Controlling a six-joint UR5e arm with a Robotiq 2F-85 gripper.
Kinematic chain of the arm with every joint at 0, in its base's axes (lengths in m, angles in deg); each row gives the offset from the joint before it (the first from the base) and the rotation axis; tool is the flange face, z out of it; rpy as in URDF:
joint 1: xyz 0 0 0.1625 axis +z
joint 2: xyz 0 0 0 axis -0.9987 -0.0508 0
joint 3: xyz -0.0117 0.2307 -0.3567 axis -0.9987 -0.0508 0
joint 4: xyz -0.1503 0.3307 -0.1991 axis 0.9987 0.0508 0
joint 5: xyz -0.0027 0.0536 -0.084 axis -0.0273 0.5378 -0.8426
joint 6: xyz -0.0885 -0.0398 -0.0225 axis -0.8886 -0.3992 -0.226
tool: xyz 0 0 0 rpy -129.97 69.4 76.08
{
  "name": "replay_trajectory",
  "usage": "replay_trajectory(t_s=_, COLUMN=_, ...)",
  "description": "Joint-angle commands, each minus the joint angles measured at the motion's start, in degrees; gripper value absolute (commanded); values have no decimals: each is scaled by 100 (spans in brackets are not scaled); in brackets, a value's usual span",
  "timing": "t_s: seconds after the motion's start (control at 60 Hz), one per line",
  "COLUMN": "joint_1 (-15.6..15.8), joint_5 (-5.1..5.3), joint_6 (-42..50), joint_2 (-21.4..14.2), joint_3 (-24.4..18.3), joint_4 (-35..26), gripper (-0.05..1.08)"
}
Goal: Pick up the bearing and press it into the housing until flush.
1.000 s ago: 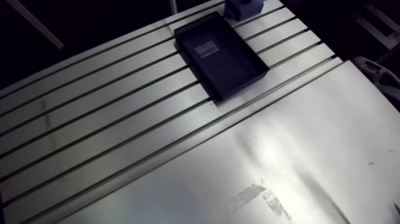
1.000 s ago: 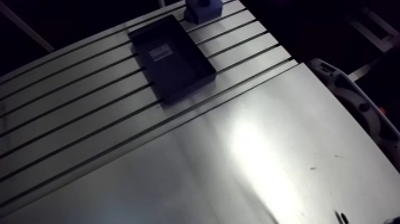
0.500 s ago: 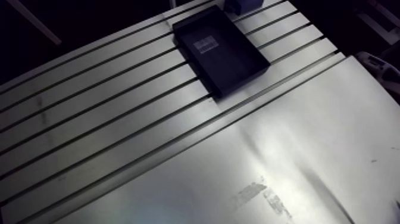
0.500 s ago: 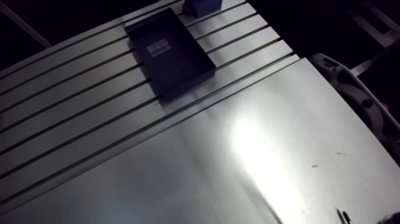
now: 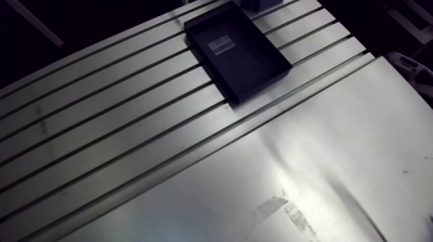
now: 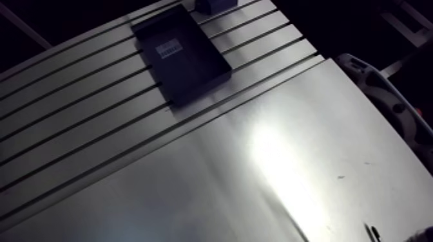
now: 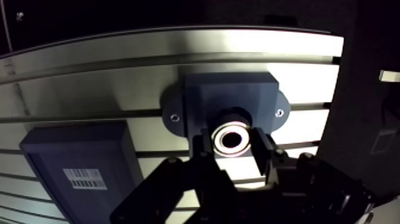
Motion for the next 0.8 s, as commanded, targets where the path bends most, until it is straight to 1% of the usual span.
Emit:
replay_trajectory(t_s=0.017, joint_1=-3, joint_5=0, joint_6=2, joint_2=3, joint_3=-9, joint_4=8, gripper=68)
replay_trajectory(t_s=0.233, joint_1=-29, joint_5=0, joint_6=-5, joint_2=63, joint_3=-105, joint_4=0, gripper=68)
replay_trajectory(t_s=0.333, joint_1=-29, joint_5=16, joint_6=-6, joint_2=72, joint_3=-150, joint_4=-9, gripper=68)
replay_trajectory(t_s=0.8, joint_1=-21, joint_5=17, joint_6=2, joint_2=65, joint_3=-66, joint_4=-9, gripper=68)
